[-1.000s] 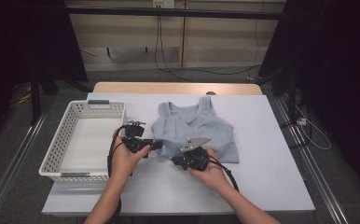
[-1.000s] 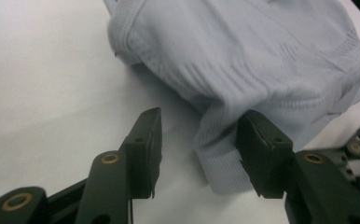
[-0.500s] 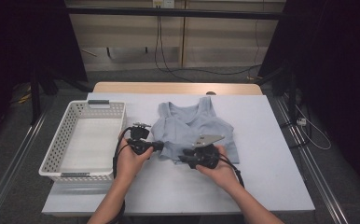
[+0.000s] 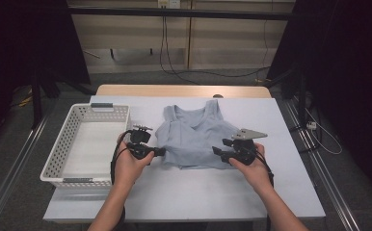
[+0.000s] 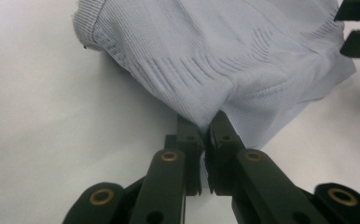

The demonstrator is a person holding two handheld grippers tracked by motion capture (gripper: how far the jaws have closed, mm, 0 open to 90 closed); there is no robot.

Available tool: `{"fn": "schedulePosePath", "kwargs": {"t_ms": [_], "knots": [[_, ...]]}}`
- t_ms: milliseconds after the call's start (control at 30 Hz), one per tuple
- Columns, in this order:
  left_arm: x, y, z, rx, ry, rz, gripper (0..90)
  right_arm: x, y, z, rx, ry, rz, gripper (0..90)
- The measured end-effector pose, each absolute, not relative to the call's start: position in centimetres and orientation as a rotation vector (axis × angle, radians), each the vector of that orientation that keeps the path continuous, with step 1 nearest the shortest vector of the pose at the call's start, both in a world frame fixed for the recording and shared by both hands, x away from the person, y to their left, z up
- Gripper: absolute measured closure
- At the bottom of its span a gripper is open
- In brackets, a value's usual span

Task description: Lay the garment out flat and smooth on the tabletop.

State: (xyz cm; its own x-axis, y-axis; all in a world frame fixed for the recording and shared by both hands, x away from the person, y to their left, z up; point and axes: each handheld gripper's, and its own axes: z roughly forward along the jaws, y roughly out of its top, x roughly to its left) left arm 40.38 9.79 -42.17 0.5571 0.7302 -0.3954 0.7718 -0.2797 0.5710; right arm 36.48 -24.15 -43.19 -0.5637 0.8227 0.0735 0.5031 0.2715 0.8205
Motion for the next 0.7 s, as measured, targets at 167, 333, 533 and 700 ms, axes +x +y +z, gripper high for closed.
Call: {"fn": "schedulePosePath", "kwargs": {"t_ms": [167,333,533,700], "knots": [[40.4,9.9,-42.0,2.046,1.206,-0.077,85.5,36.7,-26.2,-43.6,1.234,2.151,1.081,46.4],[40.4,9.6,-42.0,2.043,1.197,-0.078,85.5,36.5,-28.4,-44.4,1.278,2.145,1.048,48.2],[40.6,9.2,-42.1,2.045,1.179,-0.069,85.3,36.9,-28.3,-45.7,1.297,2.203,1.000,66.5],[40.7,9.3,-42.2,2.036,1.185,-0.071,85.2,37.2,-28.6,-45.3,1.293,2.209,1.019,89.5]]}}
